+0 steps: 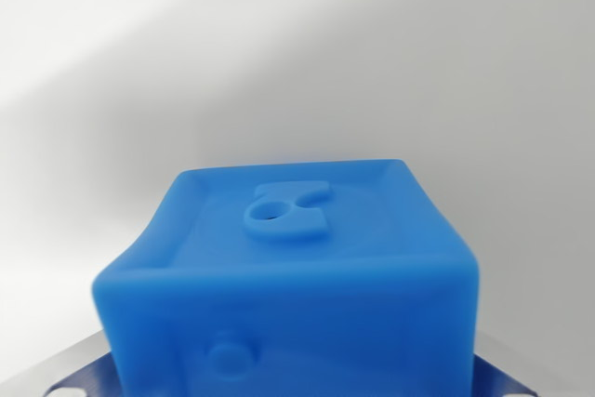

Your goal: Stack cube

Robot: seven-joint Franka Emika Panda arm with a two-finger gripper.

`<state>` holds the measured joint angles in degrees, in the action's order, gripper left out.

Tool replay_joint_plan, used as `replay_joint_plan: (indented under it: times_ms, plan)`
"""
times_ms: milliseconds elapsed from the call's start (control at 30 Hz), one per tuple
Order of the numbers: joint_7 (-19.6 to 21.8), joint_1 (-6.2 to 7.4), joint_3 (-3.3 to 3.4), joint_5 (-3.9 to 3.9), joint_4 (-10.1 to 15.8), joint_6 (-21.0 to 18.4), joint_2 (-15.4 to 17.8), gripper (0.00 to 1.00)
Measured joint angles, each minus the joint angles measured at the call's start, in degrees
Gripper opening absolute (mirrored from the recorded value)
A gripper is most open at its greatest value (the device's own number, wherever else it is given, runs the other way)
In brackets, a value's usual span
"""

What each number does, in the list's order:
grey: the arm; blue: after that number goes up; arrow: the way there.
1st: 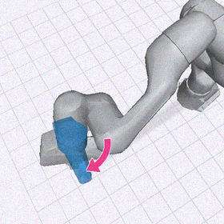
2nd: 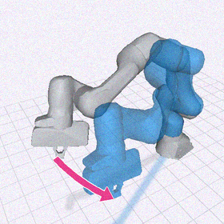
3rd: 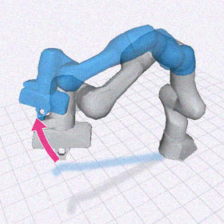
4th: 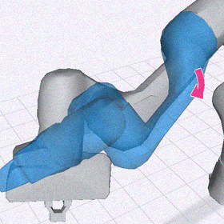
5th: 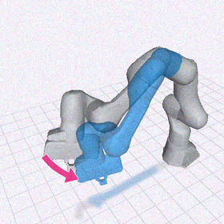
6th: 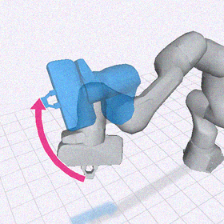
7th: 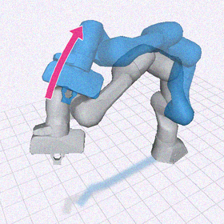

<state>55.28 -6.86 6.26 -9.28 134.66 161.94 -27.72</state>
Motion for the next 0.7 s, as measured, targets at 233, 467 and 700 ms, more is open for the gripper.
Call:
replay_joint_plan:
  times_ms: [233,467,700]
  plan:
    - [0.2,0.46,0.54,0.19,0.5,-1.2,1.7,0.0]
    - [0.5,1.13,1.31,0.65,1.0,-2.9,4.0,0.0]
    - [0.9,1.76,2.11,1.28,1.5,-4.8,6.5,0.0]
